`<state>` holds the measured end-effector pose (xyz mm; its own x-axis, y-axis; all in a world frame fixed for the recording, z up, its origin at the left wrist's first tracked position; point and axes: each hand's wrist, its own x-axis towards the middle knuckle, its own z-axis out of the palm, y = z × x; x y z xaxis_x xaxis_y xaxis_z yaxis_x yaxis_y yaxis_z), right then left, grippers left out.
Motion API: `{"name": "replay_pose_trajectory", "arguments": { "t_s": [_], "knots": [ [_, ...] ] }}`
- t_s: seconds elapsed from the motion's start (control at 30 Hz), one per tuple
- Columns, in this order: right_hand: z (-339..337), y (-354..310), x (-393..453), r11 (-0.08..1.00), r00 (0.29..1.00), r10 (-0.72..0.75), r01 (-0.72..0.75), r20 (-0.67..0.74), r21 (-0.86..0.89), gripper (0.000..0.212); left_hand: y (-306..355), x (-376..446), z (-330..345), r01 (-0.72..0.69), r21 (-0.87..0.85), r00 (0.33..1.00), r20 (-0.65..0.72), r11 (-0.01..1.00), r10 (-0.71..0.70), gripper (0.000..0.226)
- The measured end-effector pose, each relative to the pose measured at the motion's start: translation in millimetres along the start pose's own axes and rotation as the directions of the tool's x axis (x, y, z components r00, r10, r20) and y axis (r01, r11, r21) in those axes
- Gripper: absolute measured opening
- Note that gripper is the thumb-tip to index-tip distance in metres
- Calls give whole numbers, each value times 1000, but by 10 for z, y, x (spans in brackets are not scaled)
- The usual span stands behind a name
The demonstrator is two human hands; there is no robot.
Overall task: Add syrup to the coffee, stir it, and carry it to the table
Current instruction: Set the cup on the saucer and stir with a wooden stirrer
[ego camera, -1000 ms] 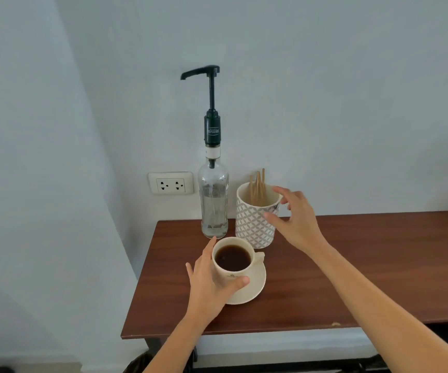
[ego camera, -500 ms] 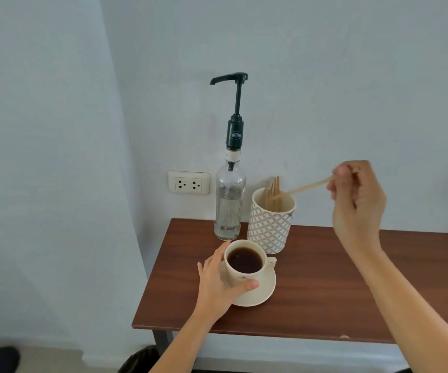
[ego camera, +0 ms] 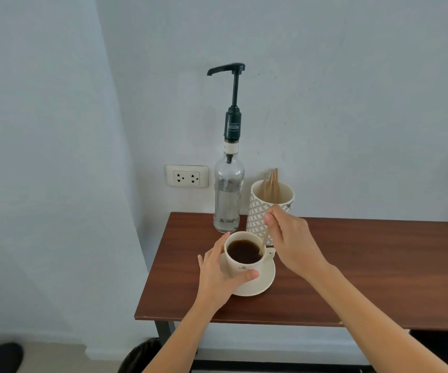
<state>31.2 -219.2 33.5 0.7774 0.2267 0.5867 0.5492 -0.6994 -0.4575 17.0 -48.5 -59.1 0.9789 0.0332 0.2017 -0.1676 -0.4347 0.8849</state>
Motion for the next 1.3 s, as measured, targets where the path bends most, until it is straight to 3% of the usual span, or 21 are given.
{"name": "replay_pose_trajectory", "arguments": {
  "t_s": [0.13, 0.3, 0.47, 0.63, 0.73, 0.8, 0.93, 1.07, 1.23, 1.3],
  "knots": [
    [111, -122, 24, 983, 998, 57, -63, 40, 170, 23, -30, -6, -1, 2, -7, 1000, 1, 1000, -2, 95],
    [45, 46, 142, 999, 1000, 27, -27, -11, -40, 23, -24, 7, 2, 13, -7, 1000, 2, 1000, -13, 94],
    [107, -107, 114, 981, 993, 105, -111, 48, 158, 23, -28, 3, 9, 7, -11, 1000, 2, 1000, -7, 94],
    [38, 28, 199, 995, 996, 92, -91, 9, -30, 24, -39, 17, 9, 1, 1, 1000, -5, 1000, -1, 94],
    [103, -95, 150, 985, 990, 123, -131, 75, 110, 25, -34, 10, 10, -4, -8, 1000, -3, 1000, 4, 92],
    [148, -108, 188, 988, 994, 99, -104, 42, 118, 22, -29, 5, 9, -4, 4, 1000, -2, 1000, 4, 93],
    [76, -13, 233, 992, 999, 49, -46, 24, -117, 22, -16, 14, 6, 10, 12, 1000, 2, 1000, -10, 92],
    [168, -140, 170, 991, 995, 40, -50, 86, 120, 25, -10, 16, 14, 29, 34, 1000, 2, 999, -29, 91],
    [104, -26, 247, 994, 998, 29, -24, 48, -107, 21, 11, 2, -3, 18, 5, 1000, 3, 1000, -18, 91],
    [138, -85, 204, 1000, 995, 28, -28, 97, 4, 24, 6, 3, 0, 24, 5, 1000, 0, 1000, -24, 92]
  ]
}}
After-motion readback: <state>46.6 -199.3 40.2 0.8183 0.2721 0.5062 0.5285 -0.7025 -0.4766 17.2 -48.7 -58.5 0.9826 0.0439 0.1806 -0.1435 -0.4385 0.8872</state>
